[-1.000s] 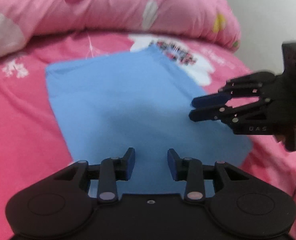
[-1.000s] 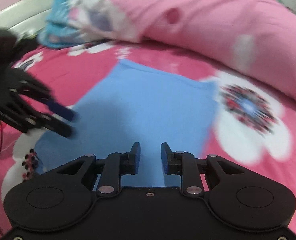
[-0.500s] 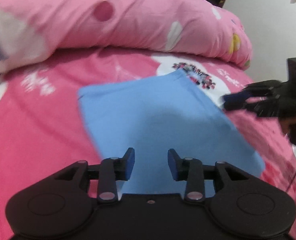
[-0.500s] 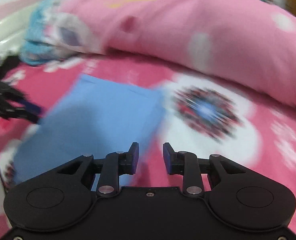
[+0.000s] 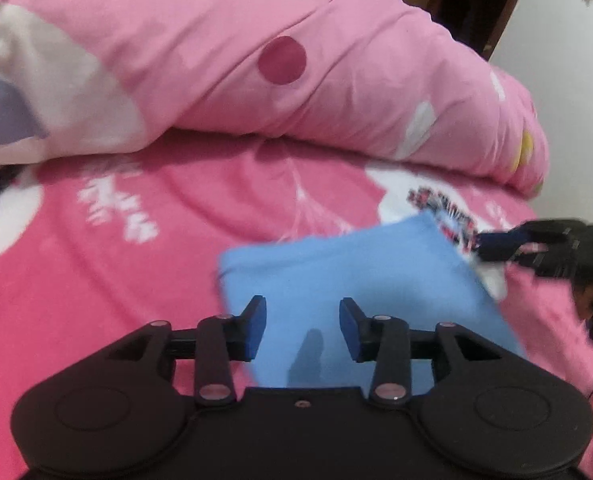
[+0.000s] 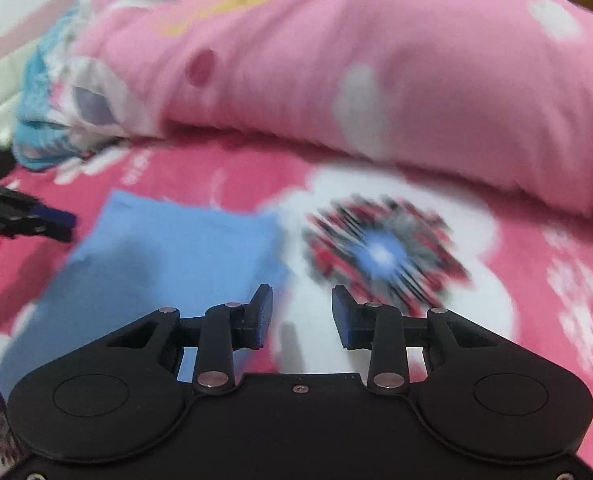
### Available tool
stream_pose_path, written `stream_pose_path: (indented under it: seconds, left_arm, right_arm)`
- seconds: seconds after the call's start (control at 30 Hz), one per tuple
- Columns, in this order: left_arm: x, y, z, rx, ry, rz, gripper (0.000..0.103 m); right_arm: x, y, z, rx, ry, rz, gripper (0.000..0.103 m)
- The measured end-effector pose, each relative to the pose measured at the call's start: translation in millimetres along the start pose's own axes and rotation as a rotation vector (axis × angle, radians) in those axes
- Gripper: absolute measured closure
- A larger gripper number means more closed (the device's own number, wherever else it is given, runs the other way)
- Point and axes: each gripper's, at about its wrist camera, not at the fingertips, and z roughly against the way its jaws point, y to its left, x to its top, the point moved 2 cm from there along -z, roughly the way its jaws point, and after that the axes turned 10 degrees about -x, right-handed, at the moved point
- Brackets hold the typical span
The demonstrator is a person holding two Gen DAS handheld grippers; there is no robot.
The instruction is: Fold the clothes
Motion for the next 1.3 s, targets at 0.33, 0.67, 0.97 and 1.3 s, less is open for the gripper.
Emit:
stream_pose_path:
  seconds: [0.33,0.67,0.97,1.3]
  left_arm:
    - [9.6,58.7,13.5,0.111,-0.116,0.222,0.066]
    - [-46.4,-40.2,25.4,0.036,0.028,-0.103,0.06]
    - [-162.4,-106.0,47.5,0.22,0.168,-0.216,0.044]
    - [-154.5,-153.6,179.9,0.153,0.137,0.022,0.041]
  right_arm:
    - [3.0,-22.0,-50.6,-0.07,0.031,-0.078,0.064]
    - [-21.7,39.8,30.8,0.003,-0.038,0.003,0.061]
    - [-115.0,107.3,86.8,-0.139,0.123,-0.095,0.057]
    - [-130.7,177.3,219.7,-0.199,0.233,-0.27,0.041]
